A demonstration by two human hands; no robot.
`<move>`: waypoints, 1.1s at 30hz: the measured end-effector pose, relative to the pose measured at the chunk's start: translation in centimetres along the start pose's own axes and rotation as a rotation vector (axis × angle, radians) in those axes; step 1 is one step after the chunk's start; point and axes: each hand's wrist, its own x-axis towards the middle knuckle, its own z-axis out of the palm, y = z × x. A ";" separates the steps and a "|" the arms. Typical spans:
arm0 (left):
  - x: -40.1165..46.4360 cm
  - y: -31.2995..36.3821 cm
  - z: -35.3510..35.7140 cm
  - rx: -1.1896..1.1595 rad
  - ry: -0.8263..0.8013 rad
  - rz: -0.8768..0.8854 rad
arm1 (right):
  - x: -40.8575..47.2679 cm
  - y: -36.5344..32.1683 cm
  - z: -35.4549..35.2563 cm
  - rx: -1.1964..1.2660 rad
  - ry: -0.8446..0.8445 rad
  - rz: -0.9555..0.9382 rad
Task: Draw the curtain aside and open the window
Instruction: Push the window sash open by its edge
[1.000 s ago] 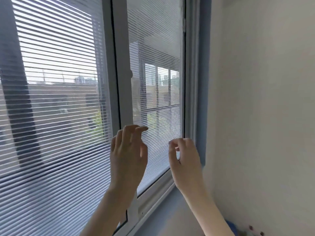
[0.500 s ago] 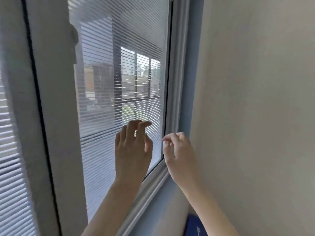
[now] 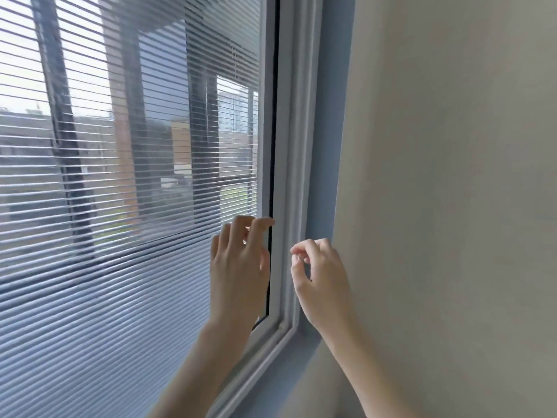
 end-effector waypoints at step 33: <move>8.3 -11.5 24.7 0.779 -0.106 0.236 | 18.0 13.7 20.3 0.432 -0.019 0.091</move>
